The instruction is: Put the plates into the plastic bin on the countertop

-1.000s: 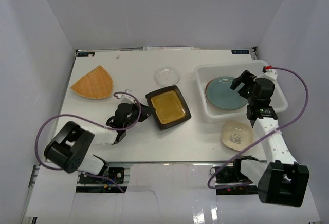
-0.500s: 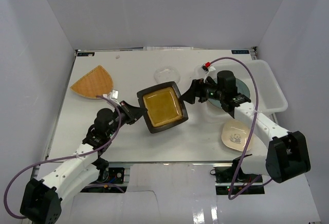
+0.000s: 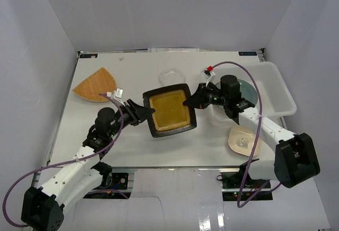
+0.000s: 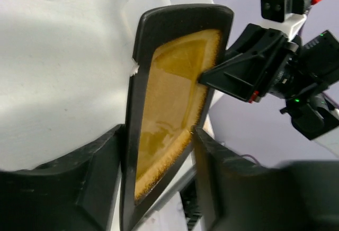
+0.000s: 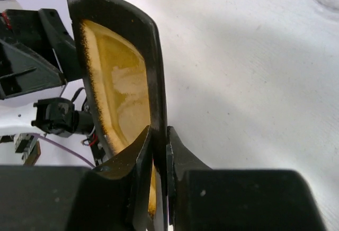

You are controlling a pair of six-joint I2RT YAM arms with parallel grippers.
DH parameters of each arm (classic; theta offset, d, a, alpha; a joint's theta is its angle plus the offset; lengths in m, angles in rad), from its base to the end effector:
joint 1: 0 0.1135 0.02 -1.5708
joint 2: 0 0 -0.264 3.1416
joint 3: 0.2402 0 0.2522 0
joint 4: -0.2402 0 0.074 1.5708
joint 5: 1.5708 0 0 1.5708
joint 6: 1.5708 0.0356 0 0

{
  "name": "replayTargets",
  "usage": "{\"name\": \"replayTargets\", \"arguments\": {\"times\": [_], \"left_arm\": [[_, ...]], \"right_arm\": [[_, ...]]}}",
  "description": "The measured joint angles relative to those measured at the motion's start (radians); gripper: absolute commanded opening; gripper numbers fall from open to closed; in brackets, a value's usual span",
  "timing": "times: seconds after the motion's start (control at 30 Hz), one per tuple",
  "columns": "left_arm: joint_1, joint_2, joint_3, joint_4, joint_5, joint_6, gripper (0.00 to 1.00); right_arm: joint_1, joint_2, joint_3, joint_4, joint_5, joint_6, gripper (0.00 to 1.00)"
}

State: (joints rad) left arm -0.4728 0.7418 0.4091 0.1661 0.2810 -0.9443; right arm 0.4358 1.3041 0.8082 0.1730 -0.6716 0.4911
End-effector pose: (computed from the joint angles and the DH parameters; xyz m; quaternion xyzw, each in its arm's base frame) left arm 0.1586 -0.0922 0.2506 -0.0886 0.7562 -0.4973 0.4160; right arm 0.2545 0.1429 0.2721 -0.1713 0.7713 0.4858 0.3739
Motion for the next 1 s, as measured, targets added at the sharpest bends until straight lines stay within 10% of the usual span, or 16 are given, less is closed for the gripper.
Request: {"name": "replayTargets", "arguments": {"times": [0.2,0.6,1.0], "left_arm": [[0.0,0.051,0.124,-0.021,-0.074,0.055,0.94],[0.079,0.358,0.25,-0.073,-0.363,0.156,0.96],[0.381,0.554,0.295,-0.138,-0.405,0.078,0.96]], "right_arm": [[-0.023,-0.076,-0.007,0.011,0.06,0.051,0.08],[-0.746,-0.184,-0.112,0.061,0.145,0.206,0.08],[-0.842,0.001,-0.163,-0.035,0.244,0.125,0.19]]}}
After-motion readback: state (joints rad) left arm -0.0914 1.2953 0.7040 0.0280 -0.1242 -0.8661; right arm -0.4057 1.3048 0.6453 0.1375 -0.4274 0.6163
